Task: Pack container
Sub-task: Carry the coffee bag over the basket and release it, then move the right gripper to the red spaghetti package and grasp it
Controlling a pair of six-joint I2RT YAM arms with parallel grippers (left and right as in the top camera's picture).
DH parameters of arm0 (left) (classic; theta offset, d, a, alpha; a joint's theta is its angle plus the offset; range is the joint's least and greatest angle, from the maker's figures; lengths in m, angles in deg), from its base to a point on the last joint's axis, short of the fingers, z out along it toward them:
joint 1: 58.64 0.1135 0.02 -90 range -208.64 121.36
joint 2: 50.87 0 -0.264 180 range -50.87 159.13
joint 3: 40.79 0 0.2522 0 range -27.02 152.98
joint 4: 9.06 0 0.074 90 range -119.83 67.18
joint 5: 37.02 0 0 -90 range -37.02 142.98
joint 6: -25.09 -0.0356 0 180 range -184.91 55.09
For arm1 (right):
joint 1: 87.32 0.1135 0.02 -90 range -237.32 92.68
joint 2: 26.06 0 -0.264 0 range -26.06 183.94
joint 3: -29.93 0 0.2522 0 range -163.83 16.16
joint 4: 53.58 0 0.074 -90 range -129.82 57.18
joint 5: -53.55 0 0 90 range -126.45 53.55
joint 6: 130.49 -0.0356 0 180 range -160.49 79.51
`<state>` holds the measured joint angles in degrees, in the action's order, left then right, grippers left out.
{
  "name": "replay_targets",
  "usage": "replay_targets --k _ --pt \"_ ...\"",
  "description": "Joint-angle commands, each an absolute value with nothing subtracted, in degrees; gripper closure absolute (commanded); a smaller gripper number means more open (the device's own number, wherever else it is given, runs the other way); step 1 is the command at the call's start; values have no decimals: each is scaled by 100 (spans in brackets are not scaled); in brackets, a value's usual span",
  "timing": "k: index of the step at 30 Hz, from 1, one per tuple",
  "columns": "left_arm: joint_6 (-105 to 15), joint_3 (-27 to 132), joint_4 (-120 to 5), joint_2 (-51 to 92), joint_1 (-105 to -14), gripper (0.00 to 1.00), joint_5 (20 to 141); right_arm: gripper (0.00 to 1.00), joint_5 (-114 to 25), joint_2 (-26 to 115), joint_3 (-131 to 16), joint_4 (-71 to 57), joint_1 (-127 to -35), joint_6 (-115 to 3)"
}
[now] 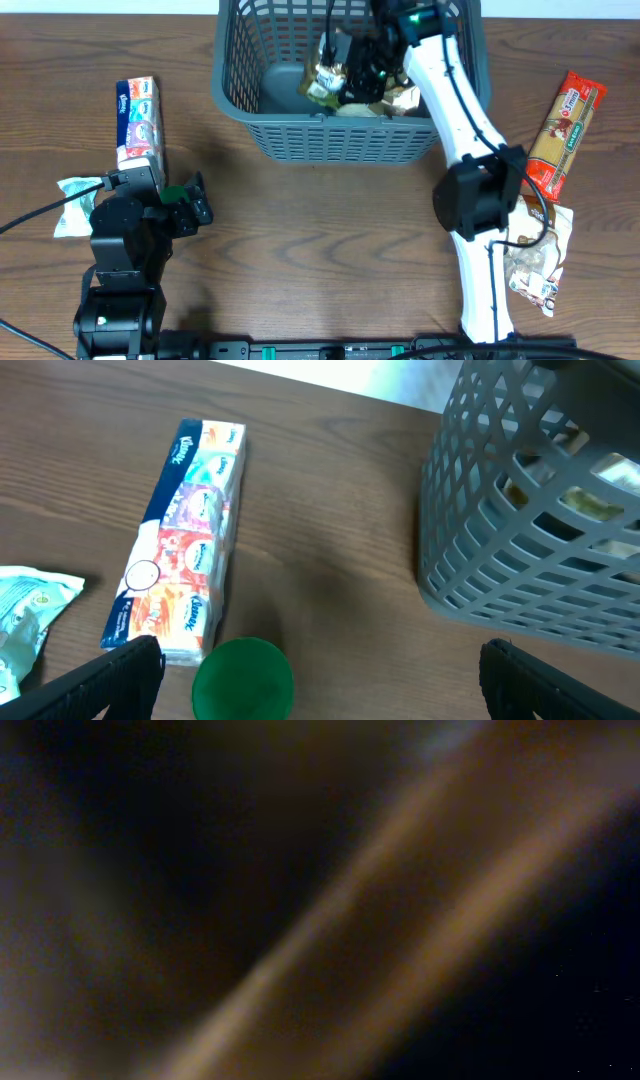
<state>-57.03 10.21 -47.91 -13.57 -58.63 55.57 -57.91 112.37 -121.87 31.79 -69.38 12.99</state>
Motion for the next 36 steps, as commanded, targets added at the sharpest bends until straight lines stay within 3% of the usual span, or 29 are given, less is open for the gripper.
replay_targets --k 1,2,3,4,6,12,16,20,25,30,36 --pt "-5705 1132 -4764 -1357 -5832 2 5496 99 -6083 11058 -12377 3188 -6886 1484" --pt "-5705 1132 -4764 -1357 -5832 2 5496 78 -6081 11058 -12377 3201 -6888 1469" --pt "-5705 1132 -4764 -1357 -5832 2 5496 49 -6083 11058 -12380 3194 -6888 1362" --pt "-5705 1132 -4764 -1357 -5832 2 5498 29 -6097 11047 -12382 3183 -6888 1233" --pt "-5705 1132 -4764 -1357 -5832 2 5498 3 -6105 10958 -12397 3157 -6881 1014" --pt "-5707 1132 -4764 -1357 -5832 2 5496 1 -6221 10077 -12933 2871 -6912 -177" --pt "-5707 1132 -4764 -1357 -5832 2 5498 1 -4521 9257 -13523 2353 -7181 -2155" --pt "-5707 1132 -4764 -1357 -5832 2 5498 1 -2680 8455 -13717 2919 -8031 -4209" --pt "-5707 1132 -4764 -1357 -5832 2 5498 1 -2840 8046 -13717 4348 -9747 -5591" --pt "-5707 1132 -4764 -1357 -5832 2 5498 1 -3137 8164 -13564 5349 -11222 -6214" --pt "-5707 1132 -4764 -1357 -5832 2 5498 1 -3139 8551 -12664 5452 -11900 -6144"
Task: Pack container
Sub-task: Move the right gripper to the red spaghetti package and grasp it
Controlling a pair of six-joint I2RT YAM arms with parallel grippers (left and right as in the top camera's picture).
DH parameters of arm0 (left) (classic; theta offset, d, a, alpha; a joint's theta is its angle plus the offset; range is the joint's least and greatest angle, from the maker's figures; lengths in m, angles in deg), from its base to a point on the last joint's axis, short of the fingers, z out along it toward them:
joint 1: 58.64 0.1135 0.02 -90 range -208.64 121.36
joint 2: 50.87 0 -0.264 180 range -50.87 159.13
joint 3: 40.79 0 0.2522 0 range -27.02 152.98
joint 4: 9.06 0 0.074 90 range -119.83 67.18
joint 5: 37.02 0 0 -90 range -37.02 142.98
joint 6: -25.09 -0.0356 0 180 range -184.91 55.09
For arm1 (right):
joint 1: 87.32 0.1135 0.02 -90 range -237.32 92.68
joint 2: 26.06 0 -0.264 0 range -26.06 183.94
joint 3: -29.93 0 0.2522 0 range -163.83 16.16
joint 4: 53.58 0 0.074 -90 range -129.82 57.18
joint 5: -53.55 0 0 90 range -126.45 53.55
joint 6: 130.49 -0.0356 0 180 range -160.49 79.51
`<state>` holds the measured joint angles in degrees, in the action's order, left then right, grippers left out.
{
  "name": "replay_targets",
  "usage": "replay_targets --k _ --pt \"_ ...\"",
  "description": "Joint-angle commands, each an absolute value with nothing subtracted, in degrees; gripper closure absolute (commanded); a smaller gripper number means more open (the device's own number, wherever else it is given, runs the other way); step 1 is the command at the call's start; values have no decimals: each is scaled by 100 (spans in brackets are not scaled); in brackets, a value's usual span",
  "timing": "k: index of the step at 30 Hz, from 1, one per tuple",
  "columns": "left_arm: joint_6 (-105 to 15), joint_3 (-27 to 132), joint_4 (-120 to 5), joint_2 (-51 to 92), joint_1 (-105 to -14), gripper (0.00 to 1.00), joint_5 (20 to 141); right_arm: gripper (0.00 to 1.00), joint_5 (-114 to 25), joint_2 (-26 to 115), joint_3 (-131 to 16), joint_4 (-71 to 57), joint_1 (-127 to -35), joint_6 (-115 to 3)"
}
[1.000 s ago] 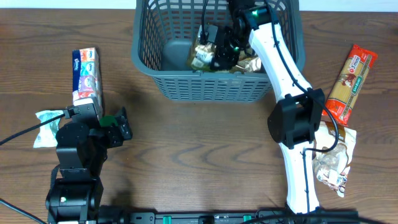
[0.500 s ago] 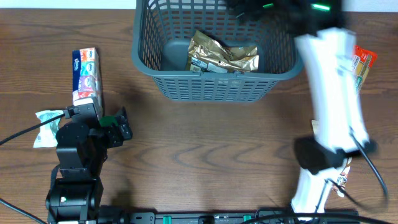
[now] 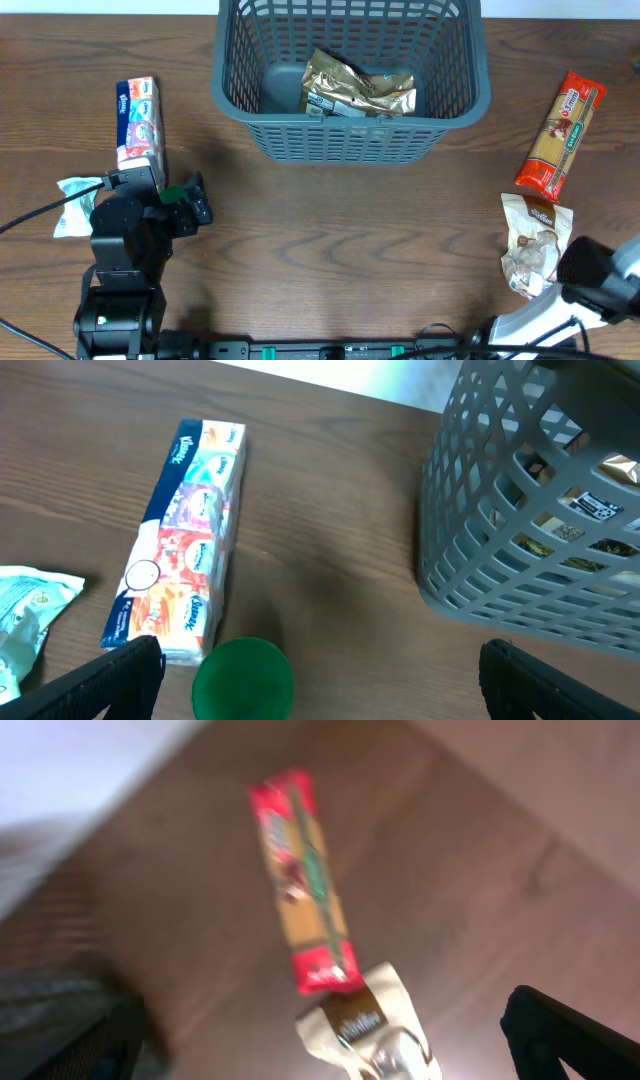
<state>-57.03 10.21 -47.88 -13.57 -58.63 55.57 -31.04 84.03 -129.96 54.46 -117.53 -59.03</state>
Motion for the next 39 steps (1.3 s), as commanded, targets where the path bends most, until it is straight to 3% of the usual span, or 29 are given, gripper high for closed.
replay_targets --k 1,19,39 --pt "-5707 1132 -4764 -1357 -5832 1 5498 1 -3170 8645 -12391 5367 -11946 -6120" --pt "-5710 1132 -4760 -1357 -5832 2 5494 1 -3533 10088 -9811 2816 -11723 -5711" --pt "-5707 1132 -4762 -1357 -5832 2 5496 1 -3590 11017 -9584 1730 -11576 -5409"
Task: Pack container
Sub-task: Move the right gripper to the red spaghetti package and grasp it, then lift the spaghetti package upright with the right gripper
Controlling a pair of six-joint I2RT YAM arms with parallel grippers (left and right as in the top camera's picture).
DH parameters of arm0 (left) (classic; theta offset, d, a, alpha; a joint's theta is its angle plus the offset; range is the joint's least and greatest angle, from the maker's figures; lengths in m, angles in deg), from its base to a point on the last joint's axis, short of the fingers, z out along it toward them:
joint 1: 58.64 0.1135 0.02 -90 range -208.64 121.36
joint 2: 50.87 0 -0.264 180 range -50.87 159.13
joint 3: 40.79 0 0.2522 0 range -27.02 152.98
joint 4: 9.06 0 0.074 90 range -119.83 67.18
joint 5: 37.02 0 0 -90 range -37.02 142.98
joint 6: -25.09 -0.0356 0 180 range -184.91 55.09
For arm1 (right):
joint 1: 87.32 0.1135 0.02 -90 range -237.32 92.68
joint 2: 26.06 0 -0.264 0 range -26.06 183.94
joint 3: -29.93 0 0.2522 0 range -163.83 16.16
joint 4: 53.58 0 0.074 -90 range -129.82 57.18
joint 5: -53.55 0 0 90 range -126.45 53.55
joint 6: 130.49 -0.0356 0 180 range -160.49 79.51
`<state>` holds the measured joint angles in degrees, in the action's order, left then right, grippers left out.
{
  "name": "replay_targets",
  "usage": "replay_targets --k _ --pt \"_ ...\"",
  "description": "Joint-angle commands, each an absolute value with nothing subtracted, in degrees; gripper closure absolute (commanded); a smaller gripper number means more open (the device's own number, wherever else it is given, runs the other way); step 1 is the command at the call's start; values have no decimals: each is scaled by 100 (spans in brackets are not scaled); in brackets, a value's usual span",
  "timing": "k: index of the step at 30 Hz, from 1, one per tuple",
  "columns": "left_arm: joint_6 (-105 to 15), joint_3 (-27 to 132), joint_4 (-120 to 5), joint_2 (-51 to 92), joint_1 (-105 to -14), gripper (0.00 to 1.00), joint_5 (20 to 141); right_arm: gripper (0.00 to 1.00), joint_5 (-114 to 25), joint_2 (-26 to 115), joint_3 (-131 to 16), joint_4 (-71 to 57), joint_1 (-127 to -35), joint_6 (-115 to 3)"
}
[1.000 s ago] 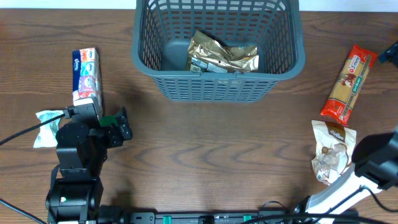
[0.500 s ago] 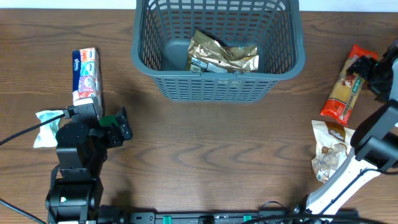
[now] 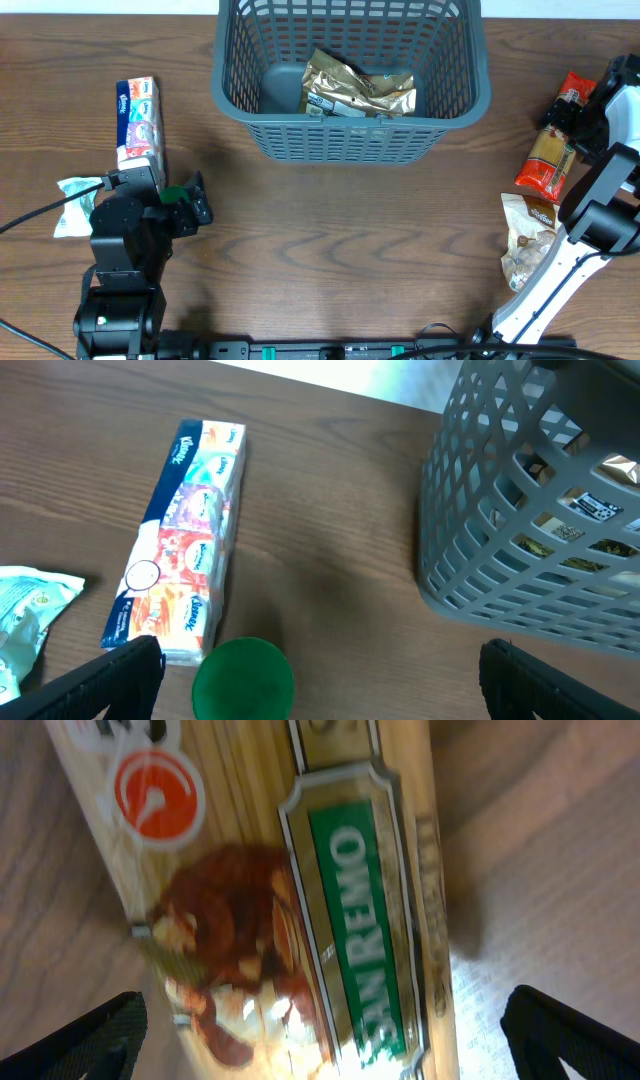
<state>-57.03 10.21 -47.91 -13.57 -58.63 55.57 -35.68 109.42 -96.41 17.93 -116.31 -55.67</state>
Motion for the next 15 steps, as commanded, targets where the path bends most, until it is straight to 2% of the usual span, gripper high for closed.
replay_targets --k 1,15 --pt "-5707 1132 -4760 -1357 -5832 1 5494 1 -3592 11017 -9543 1647 -11572 -5409" --pt "-5710 1132 -4760 -1357 -5832 2 5494 2 -3889 11021 -8725 982 -11572 -5197"
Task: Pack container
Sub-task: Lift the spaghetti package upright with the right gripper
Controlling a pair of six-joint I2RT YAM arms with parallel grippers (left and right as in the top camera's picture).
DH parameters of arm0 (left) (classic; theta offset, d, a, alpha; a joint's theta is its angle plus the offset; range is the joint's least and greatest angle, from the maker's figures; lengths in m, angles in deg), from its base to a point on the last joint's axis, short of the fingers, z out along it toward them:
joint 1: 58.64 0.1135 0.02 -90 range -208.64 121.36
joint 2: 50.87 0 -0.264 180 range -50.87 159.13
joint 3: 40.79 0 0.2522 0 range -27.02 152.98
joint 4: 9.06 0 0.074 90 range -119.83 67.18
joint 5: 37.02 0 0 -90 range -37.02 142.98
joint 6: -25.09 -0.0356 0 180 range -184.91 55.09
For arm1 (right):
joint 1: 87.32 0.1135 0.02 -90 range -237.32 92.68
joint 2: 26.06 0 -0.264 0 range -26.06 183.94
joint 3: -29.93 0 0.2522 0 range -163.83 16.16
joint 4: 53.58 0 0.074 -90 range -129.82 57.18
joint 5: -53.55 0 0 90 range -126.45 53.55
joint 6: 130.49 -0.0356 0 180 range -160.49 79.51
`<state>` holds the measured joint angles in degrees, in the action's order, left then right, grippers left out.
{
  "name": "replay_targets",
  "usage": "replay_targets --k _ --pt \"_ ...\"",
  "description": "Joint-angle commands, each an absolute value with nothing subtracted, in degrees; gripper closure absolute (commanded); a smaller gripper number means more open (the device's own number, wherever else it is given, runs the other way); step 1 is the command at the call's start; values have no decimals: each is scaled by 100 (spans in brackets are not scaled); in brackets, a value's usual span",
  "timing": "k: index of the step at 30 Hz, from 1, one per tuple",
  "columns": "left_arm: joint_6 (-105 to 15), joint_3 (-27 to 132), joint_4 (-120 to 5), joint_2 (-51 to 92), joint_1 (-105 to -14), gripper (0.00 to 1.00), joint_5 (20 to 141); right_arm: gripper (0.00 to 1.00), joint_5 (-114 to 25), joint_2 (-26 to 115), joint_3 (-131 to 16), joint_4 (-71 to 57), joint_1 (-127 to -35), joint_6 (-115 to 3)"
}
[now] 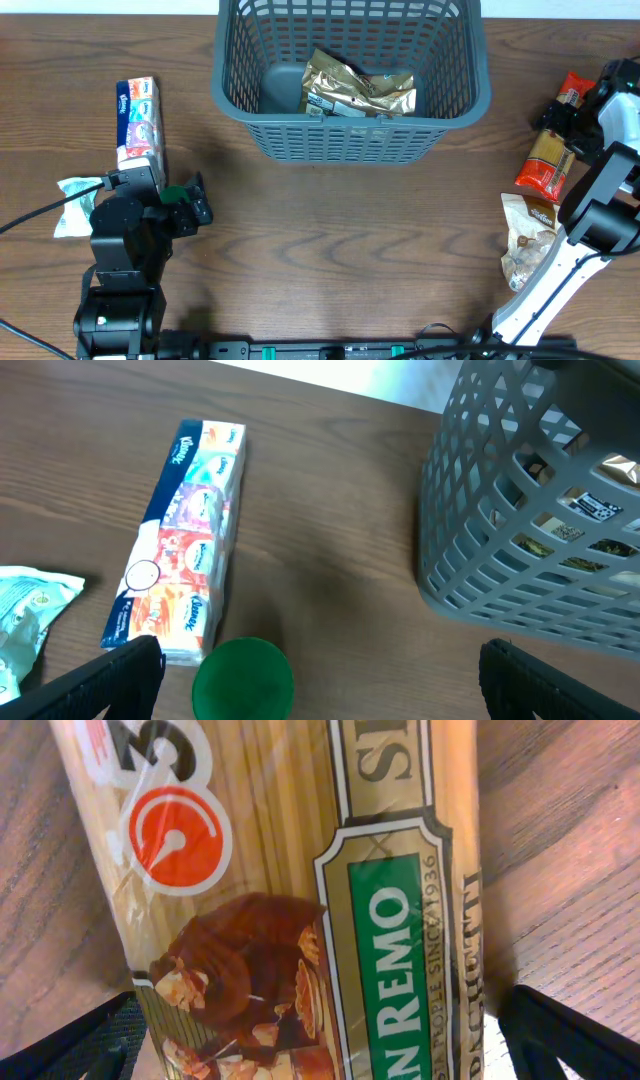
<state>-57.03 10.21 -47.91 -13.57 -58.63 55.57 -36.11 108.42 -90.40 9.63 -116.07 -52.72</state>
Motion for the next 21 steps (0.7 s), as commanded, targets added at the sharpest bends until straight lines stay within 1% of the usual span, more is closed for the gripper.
replay_targets --k 1,4,6,9,11,13,17,18,19,21 --pt "-5707 1132 -4760 -1357 -5832 2 5494 5 -3889 11021 -8688 980 -11572 -5197" --pt "-5707 1132 -4760 -1357 -5832 2 5494 21 -3900 11021 -8603 971 -11572 -5193" --pt "-5710 1132 -4760 -1357 -5832 2 5496 34 -4049 11021 -8603 980 -11572 -5066" --pt "-5710 1132 -4760 -1357 -5832 1 5494 41 -4129 11021 -8601 985 -11572 -5066" --pt "-5707 1132 -4760 -1357 -5832 2 5494 50 -4151 11021 -8601 987 -11565 -5064" --pt "-5707 1132 -4760 -1357 -5832 2 5494 56 -4210 11021 -8601 987 -11554 -5044" --pt "-5710 1132 -4760 -1357 -5832 2 5494 81 -4302 11021 -8603 987 -11519 -4957" --pt "-5710 1132 -4760 -1357 -5832 2 5494 93 -4302 11021 -8603 987 -11504 -4955" --pt "-5710 1132 -4760 -1357 -5832 2 5496 99 -4302 11021 -8603 987 -11489 -4957" --pt "-5710 1132 -4760 -1357 -5832 1 5496 99 -4300 11021 -8603 980 -11447 -4957"
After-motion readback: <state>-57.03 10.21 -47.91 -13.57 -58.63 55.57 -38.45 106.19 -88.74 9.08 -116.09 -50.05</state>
